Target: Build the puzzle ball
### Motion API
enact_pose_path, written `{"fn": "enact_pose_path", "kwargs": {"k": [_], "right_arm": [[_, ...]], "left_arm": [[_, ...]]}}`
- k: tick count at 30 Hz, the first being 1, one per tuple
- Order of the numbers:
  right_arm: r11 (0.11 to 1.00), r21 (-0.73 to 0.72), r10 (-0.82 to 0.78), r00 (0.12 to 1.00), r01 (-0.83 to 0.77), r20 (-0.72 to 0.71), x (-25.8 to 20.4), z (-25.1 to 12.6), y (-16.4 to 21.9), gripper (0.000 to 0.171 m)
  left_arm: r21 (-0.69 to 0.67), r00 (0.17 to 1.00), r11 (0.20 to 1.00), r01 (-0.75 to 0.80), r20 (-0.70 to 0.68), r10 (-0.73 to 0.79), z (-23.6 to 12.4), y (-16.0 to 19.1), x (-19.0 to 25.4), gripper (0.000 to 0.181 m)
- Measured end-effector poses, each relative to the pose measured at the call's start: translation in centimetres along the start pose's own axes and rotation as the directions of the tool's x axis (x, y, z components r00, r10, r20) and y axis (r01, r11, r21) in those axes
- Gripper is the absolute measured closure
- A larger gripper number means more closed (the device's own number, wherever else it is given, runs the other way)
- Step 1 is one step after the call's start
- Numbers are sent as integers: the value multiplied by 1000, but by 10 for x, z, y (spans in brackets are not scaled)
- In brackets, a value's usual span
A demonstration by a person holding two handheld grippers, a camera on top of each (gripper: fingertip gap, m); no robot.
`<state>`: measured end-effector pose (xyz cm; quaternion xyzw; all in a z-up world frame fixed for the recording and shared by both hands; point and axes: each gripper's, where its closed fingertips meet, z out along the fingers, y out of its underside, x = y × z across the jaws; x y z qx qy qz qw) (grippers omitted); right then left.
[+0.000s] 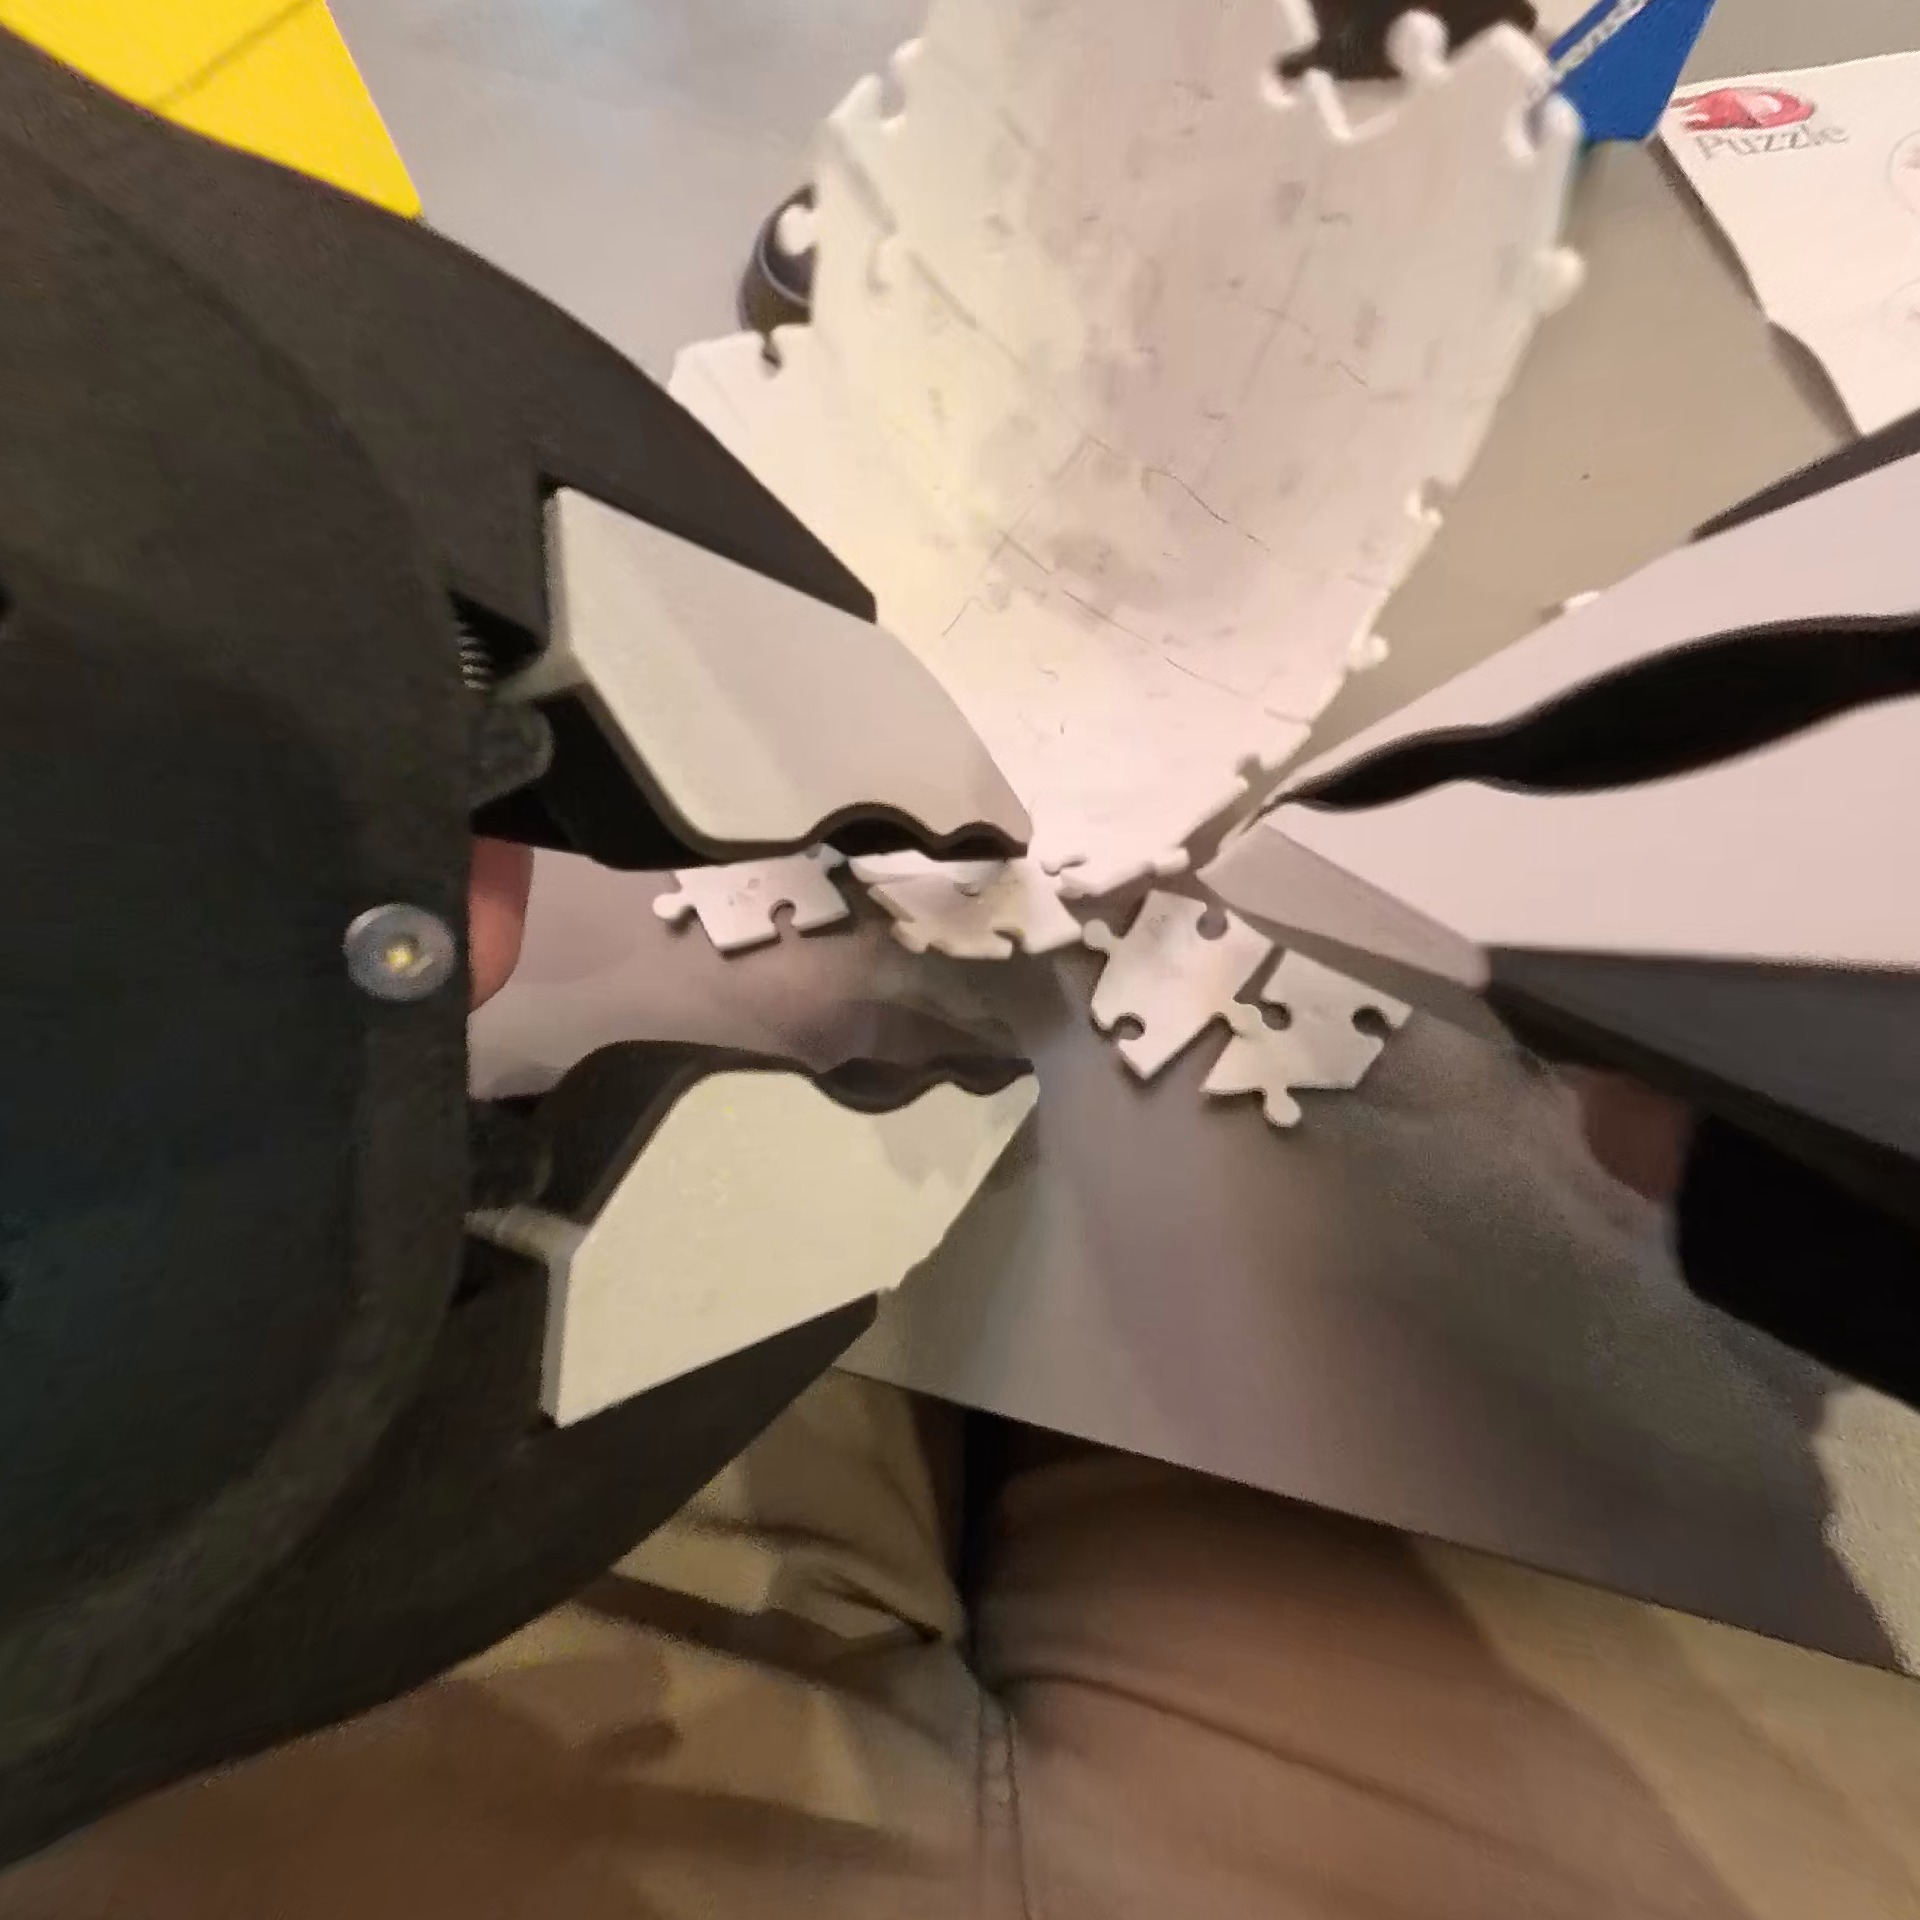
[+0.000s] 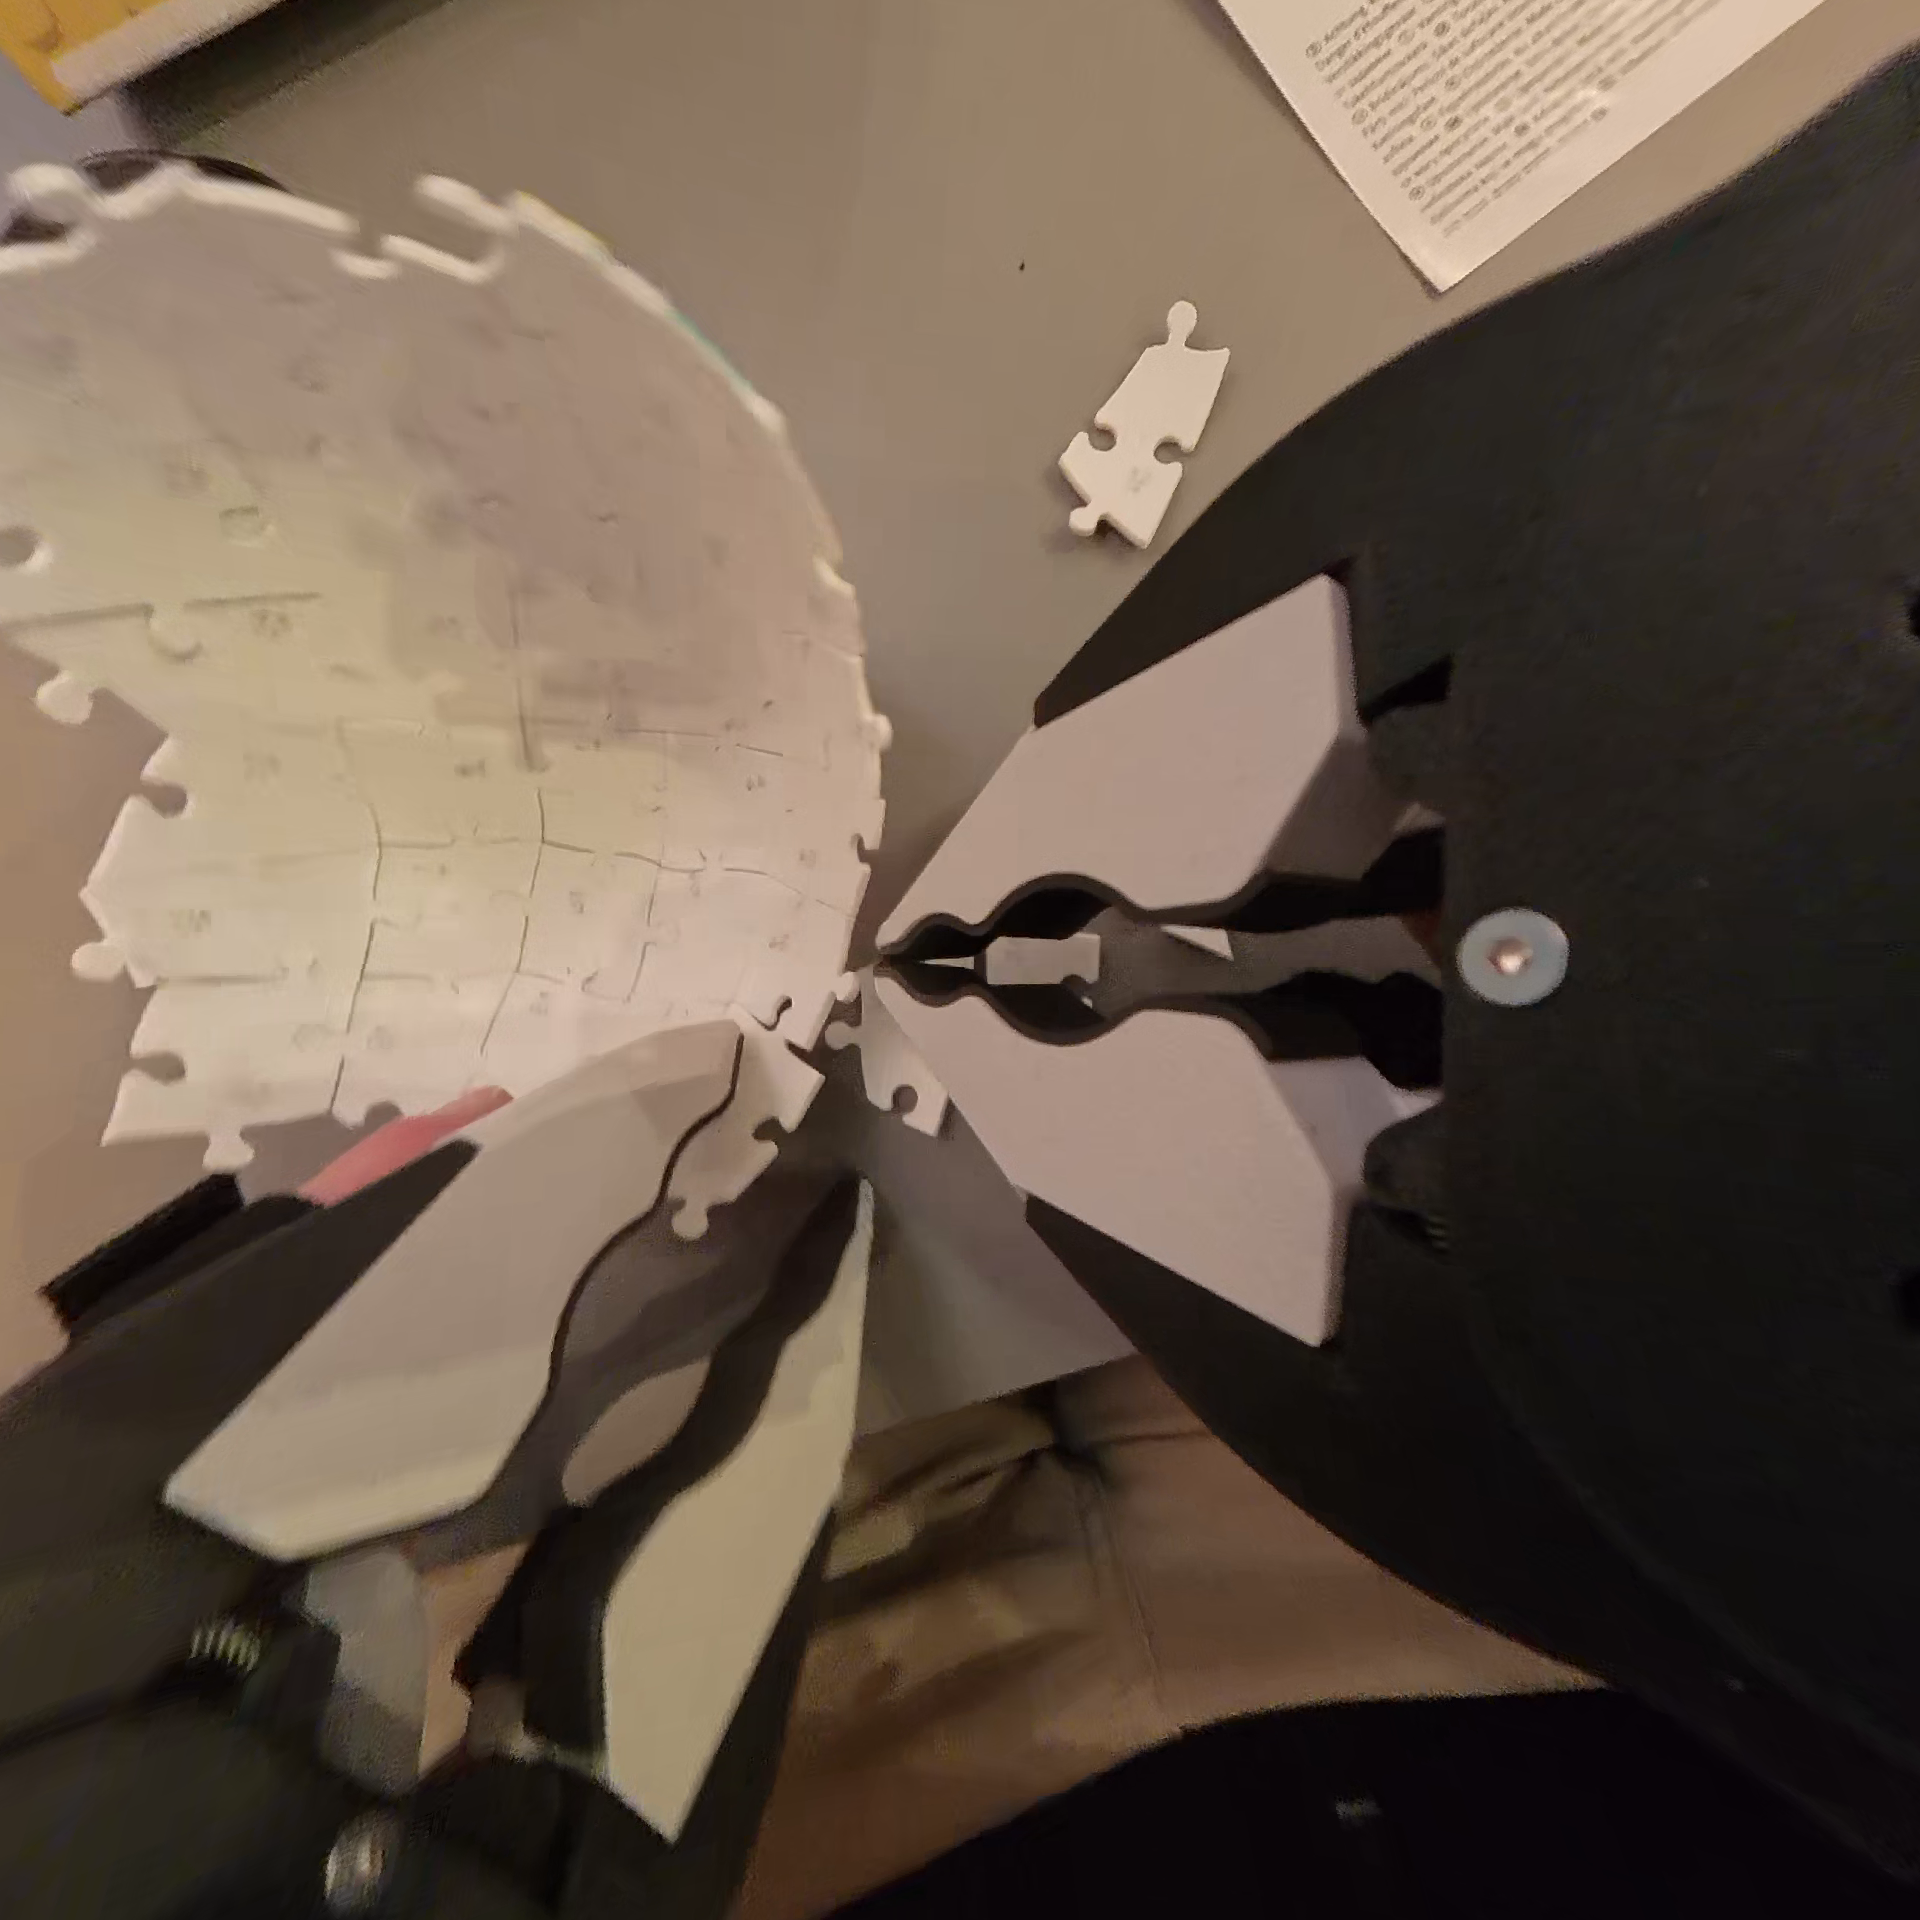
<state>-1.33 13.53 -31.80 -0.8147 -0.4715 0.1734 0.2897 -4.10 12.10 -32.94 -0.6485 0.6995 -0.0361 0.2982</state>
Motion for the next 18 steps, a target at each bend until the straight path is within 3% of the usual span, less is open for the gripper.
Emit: {"fn": "enact_pose_path", "kwargs": {"k": [4, 11, 18], "right_arm": [[996, 88, 2, 1000, -4, 18, -3, -8, -19, 171], [998, -29, -62, 998, 61, -27, 2, 22, -9, 171], [996, -44, -79, 995, 77, -59, 1, 26, -9, 171]], "left_arm": [[-10, 1000, 1000, -4, -26, 3, 1, 3, -3, 147], [-4, 999, 1000, -5, -33, 5, 1, 6, -7, 145], [40, 999, 999, -33, -5, 33, -7, 6, -2, 141]]}}
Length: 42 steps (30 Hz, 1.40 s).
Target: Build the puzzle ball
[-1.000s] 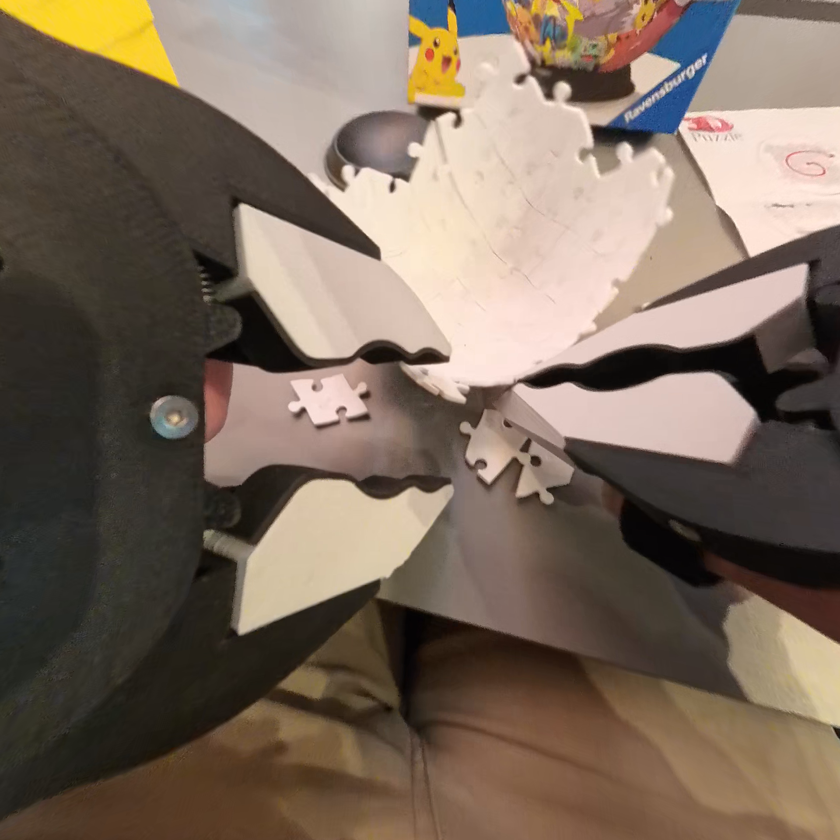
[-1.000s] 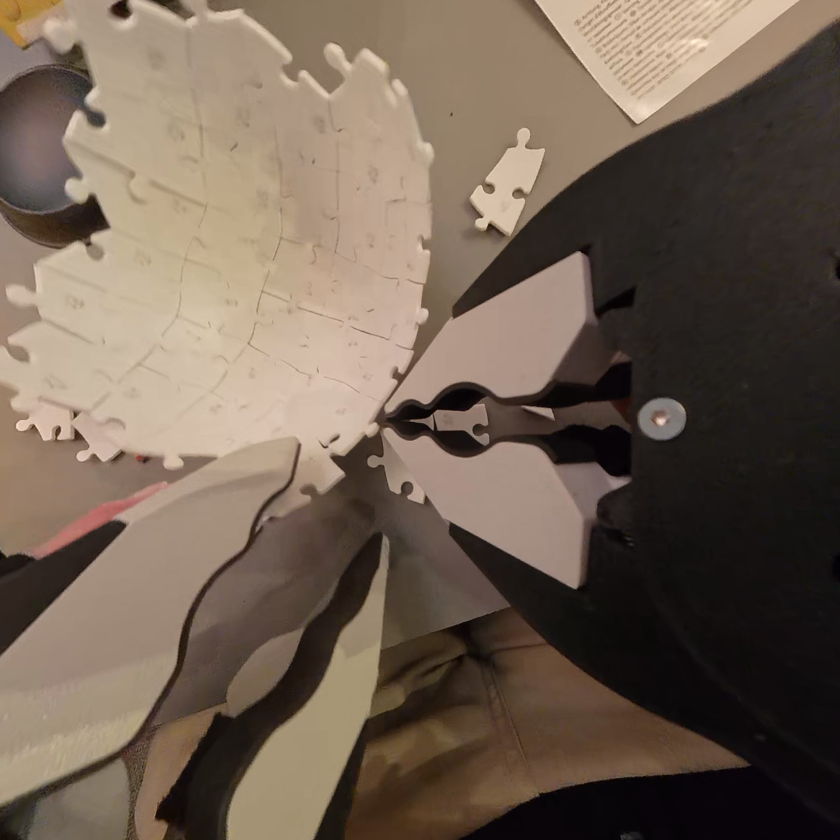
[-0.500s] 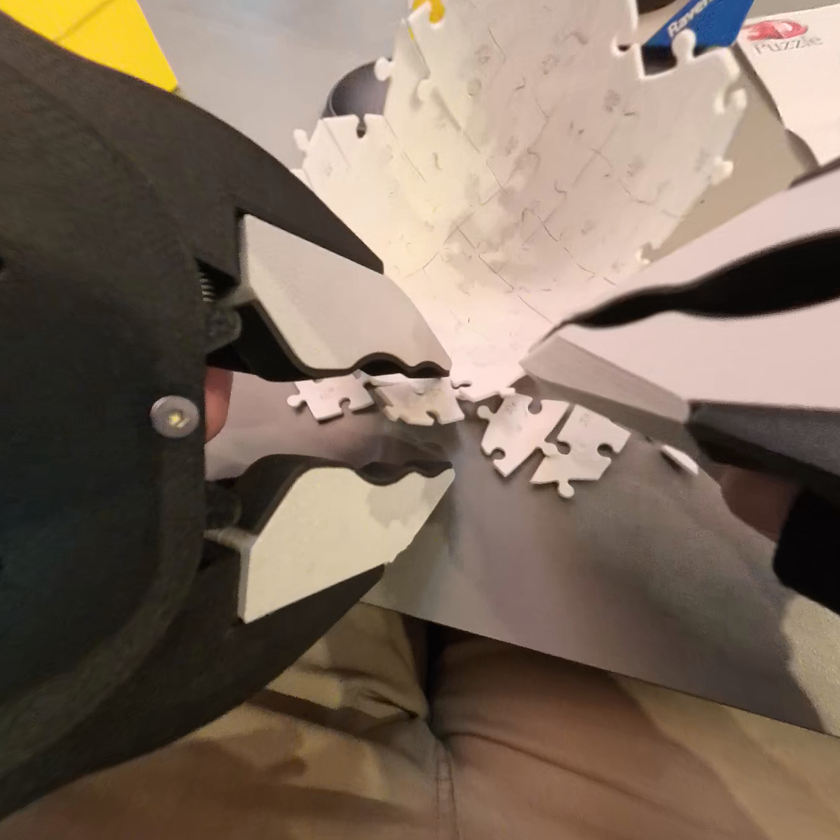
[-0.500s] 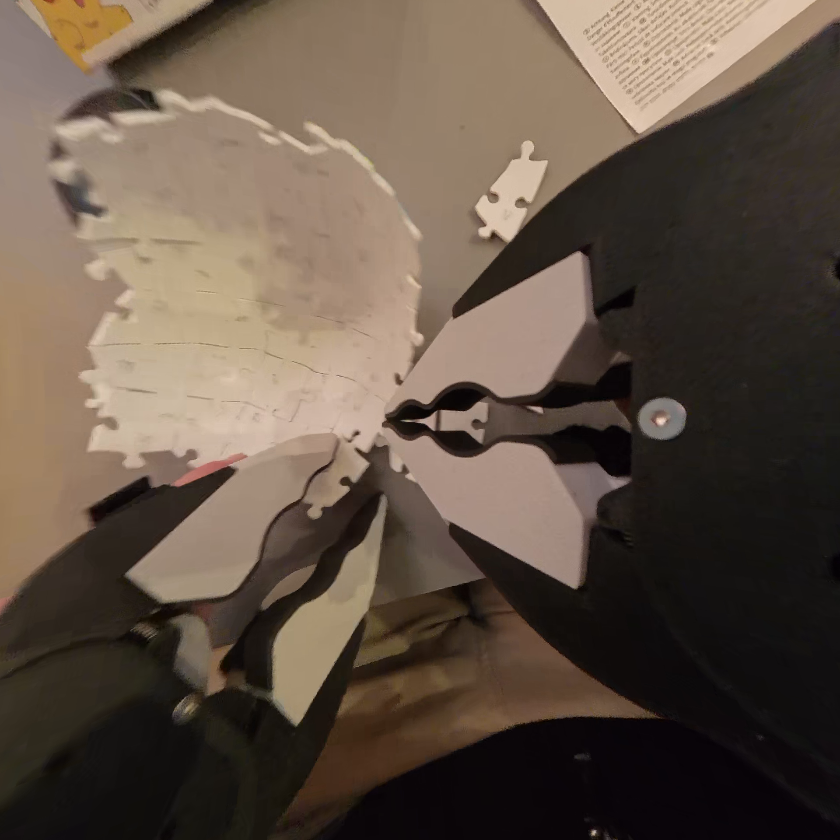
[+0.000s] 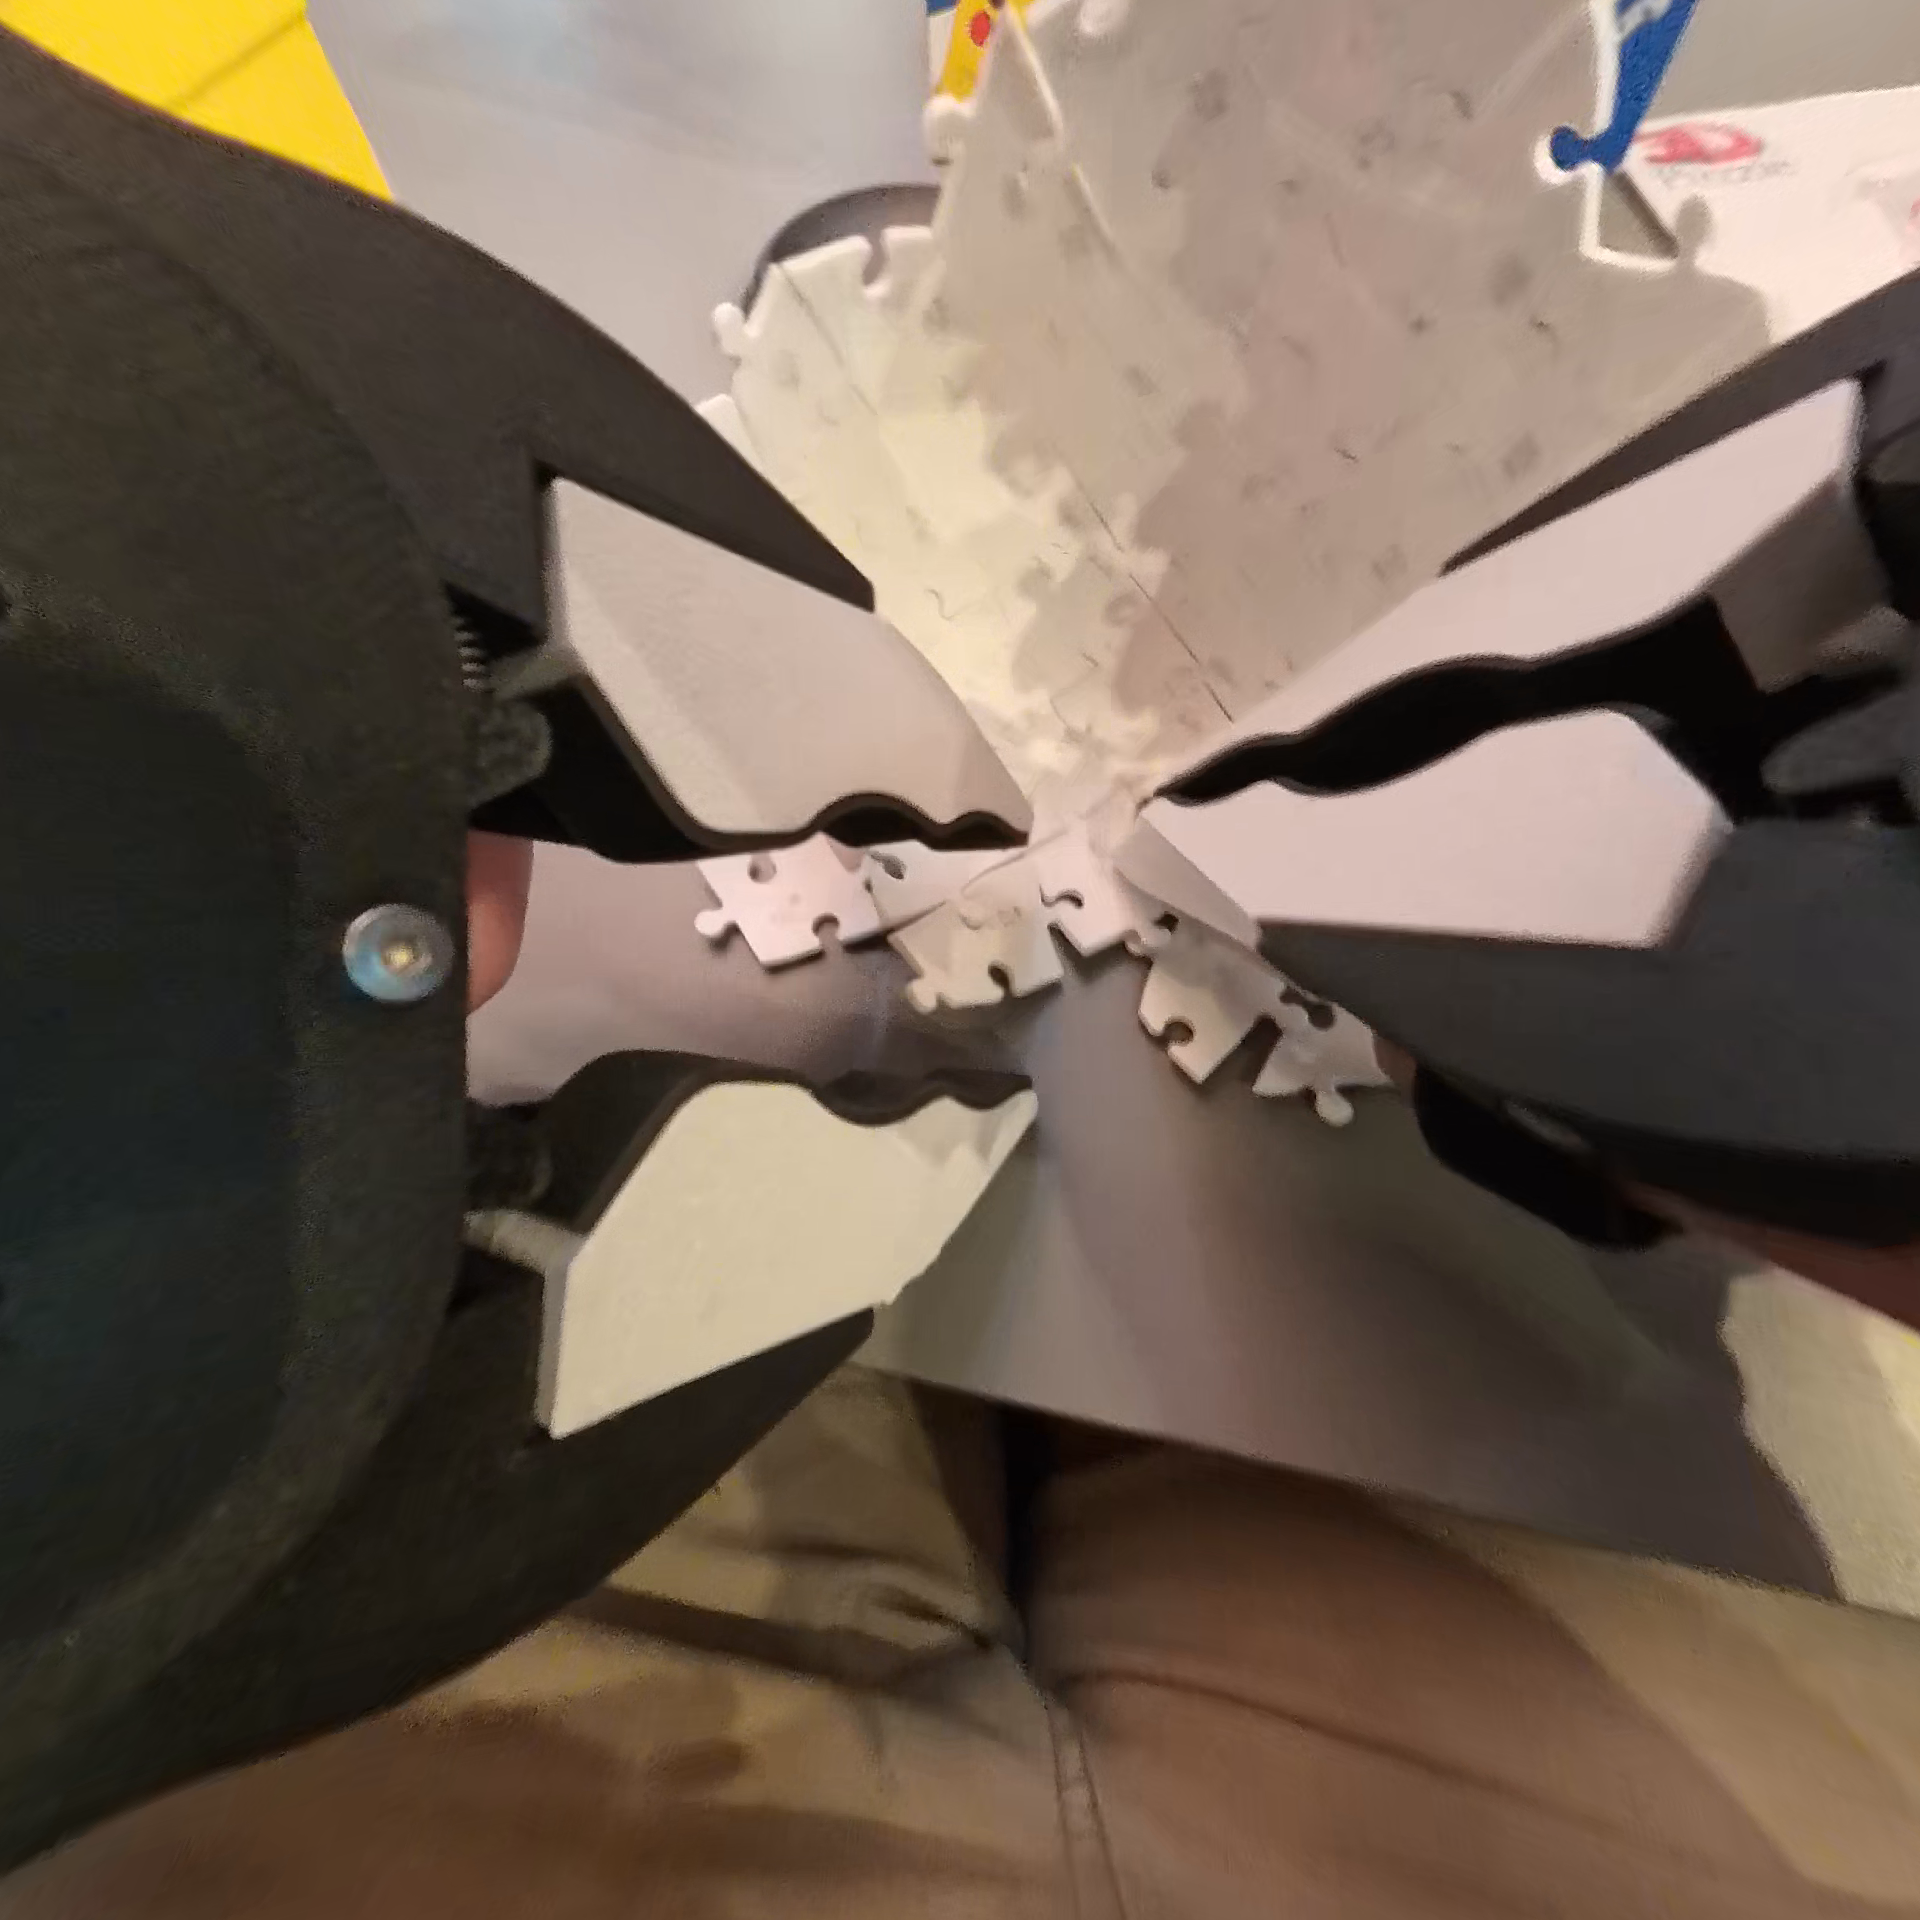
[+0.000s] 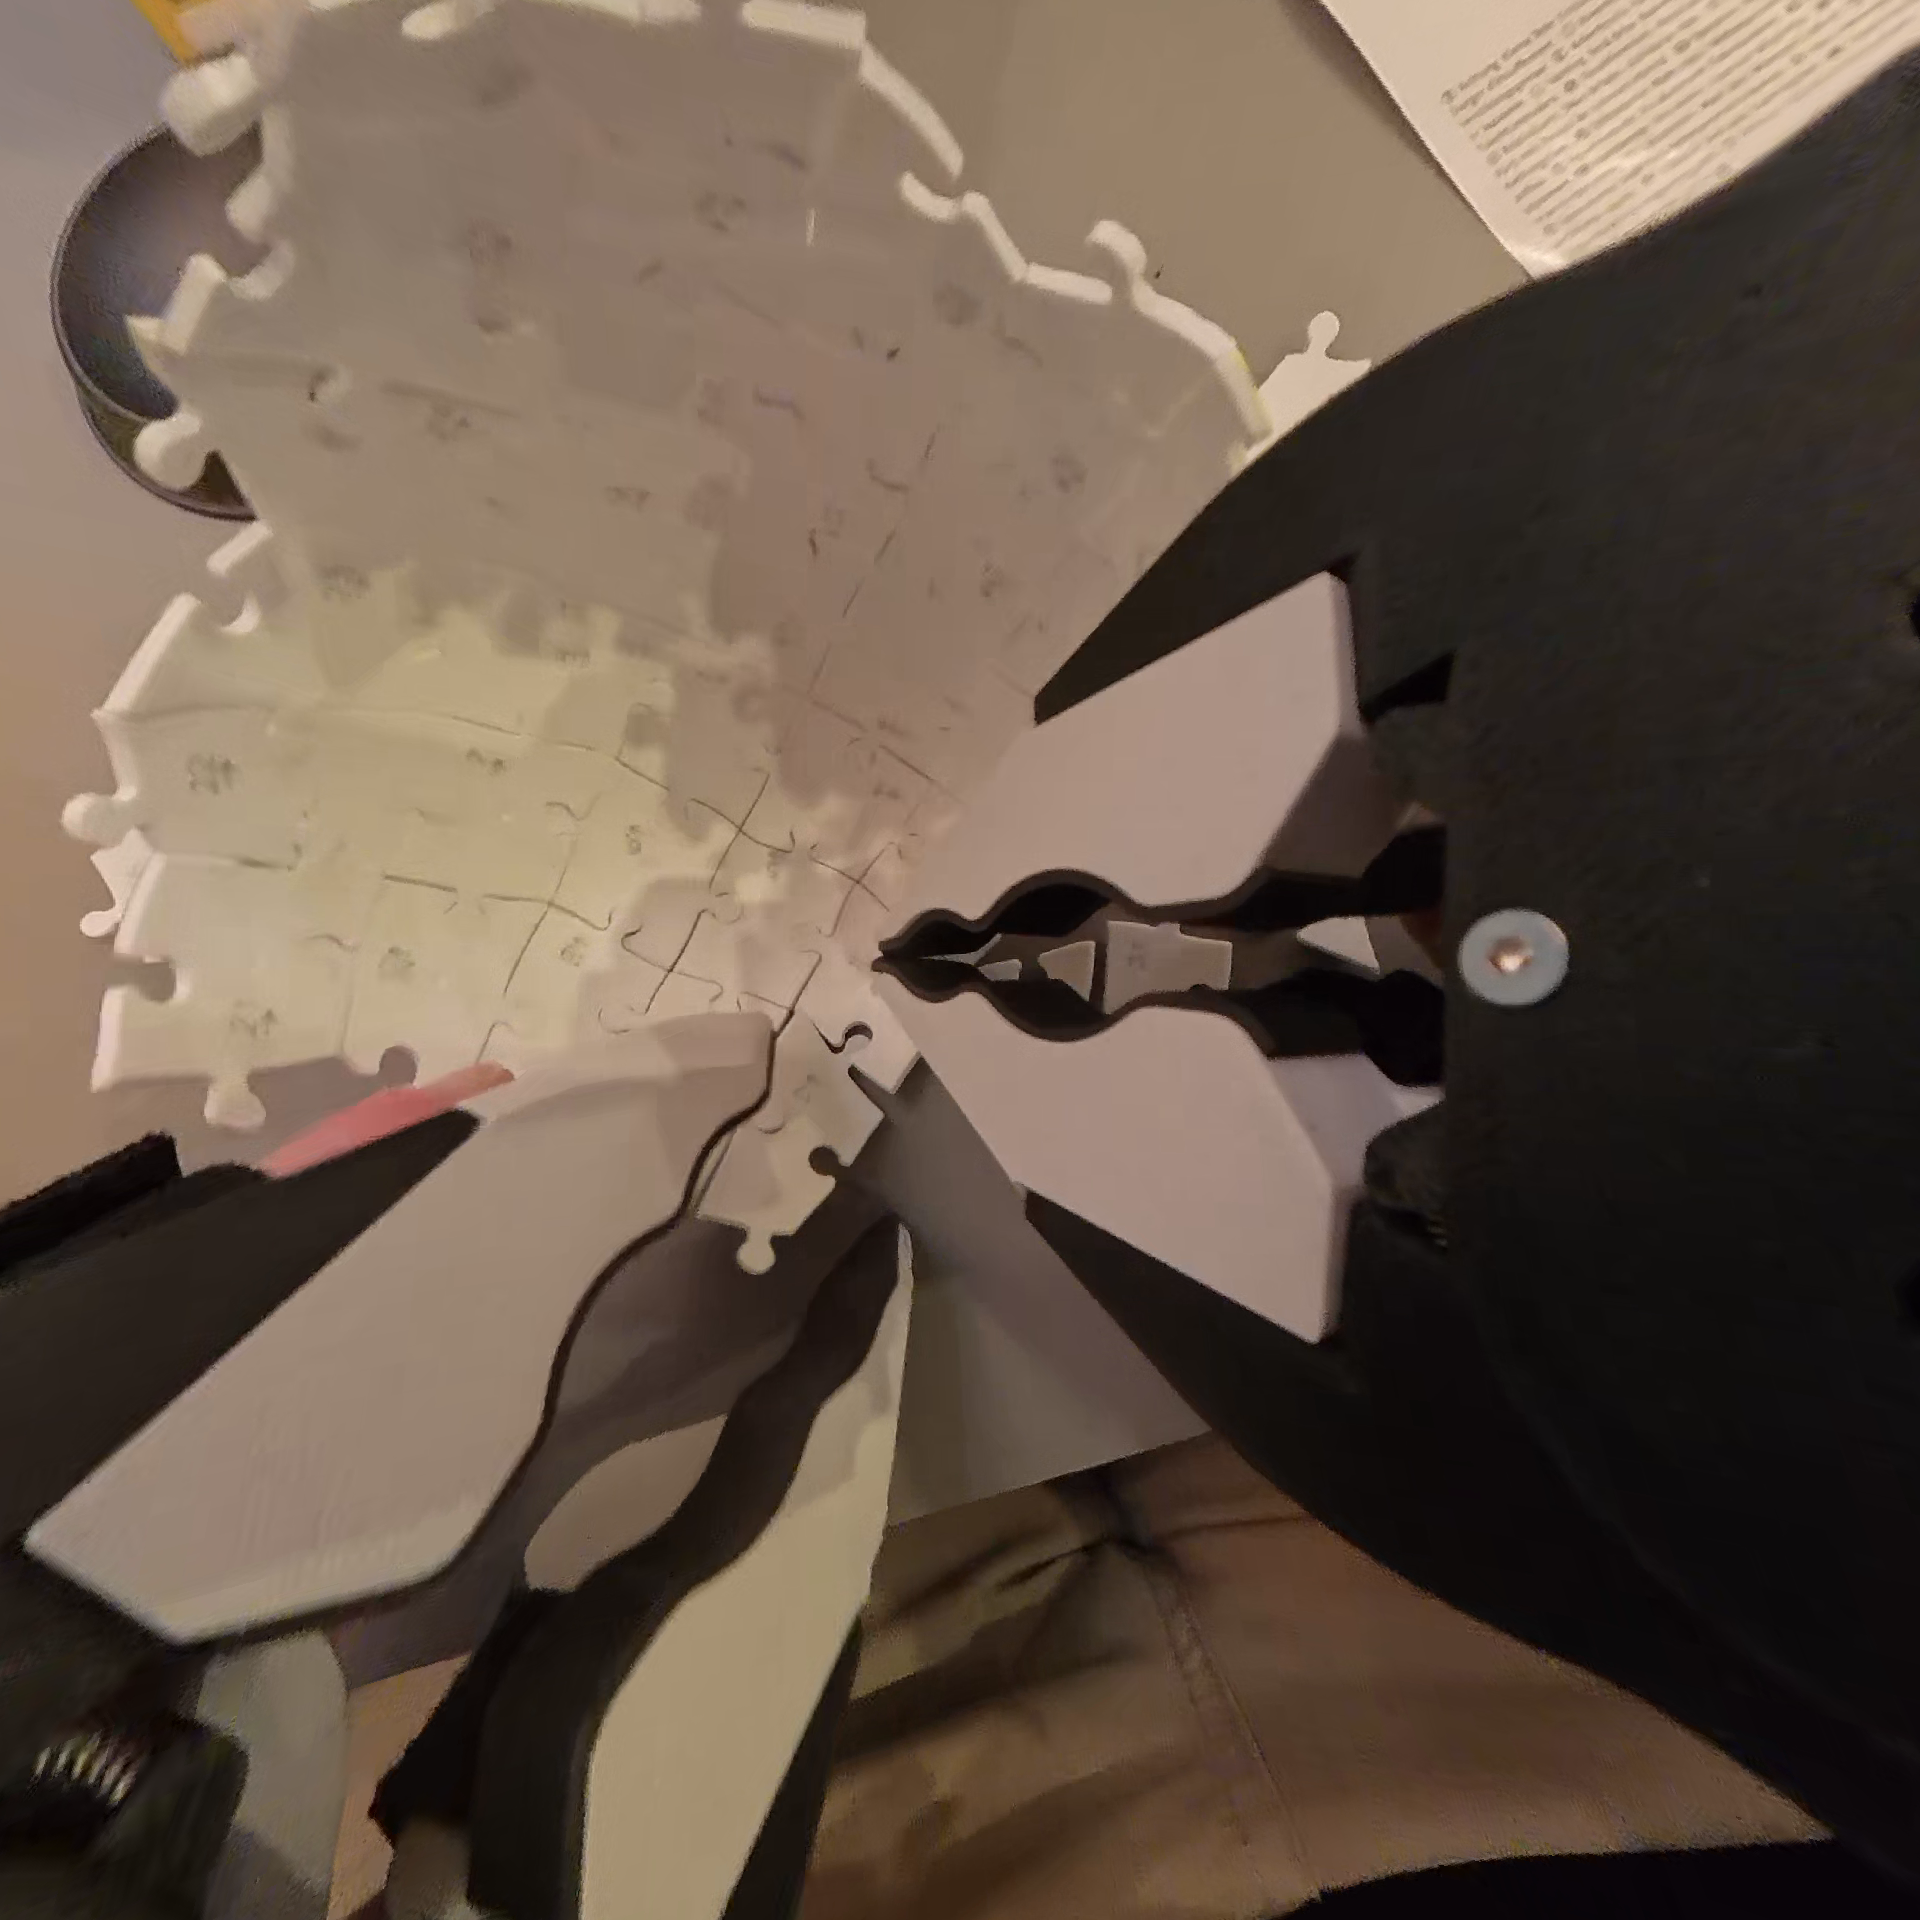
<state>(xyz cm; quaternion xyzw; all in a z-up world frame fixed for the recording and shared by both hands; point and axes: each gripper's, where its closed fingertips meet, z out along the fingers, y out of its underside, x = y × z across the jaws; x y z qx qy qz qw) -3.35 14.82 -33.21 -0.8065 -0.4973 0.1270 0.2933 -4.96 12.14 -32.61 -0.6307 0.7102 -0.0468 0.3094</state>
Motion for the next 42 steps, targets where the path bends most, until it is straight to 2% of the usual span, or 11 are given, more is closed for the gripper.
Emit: {"fn": "enact_pose_path", "kwargs": {"k": [8, 14, 21, 26, 29, 33, 38, 42], "right_arm": [[1000, 25, 1, 1000, -1, -10, -1, 1, -1, 171], [999, 32, -34, 999, 36, -36, -4, 2, -3, 171], [996, 41, -76, 995, 79, -67, -6, 3, -5, 171], [996, 55, -65, 995, 69, -74, -7, 5, -7, 171], [997, 70, -36, 998, 39, -49, -7, 5, -7, 171], [997, 77, -20, 999, 23, -37, -7, 6, -8, 171], [997, 82, -12, 1000, 14, -28, -7, 6, -8, 171], [996, 88, 6, 1000, -5, -14, -7, 6, -8, 171]], "left_arm": [[-14, 1000, 1000, -9, -2, 9, -3, 3, 13, 152], [-42, 996, 996, 76, -33, -78, -1, 6, 12, 160], [-62, 993, 991, 116, 23, -115, 1, 11, 4, 166], [-4, 994, 995, 98, 39, -98, -9, 10, 6, 156], [69, 989, 995, 69, 124, -77, -25, 4, 0, 151], [-25, 960, 992, -120, 252, 123, -22, 17, -7, 150], [-83, 915, 951, -297, 261, 308, -11, 22, -4, 164], [-72, 897, 936, -344, 272, 350, -10, 19, -4, 175]]}}
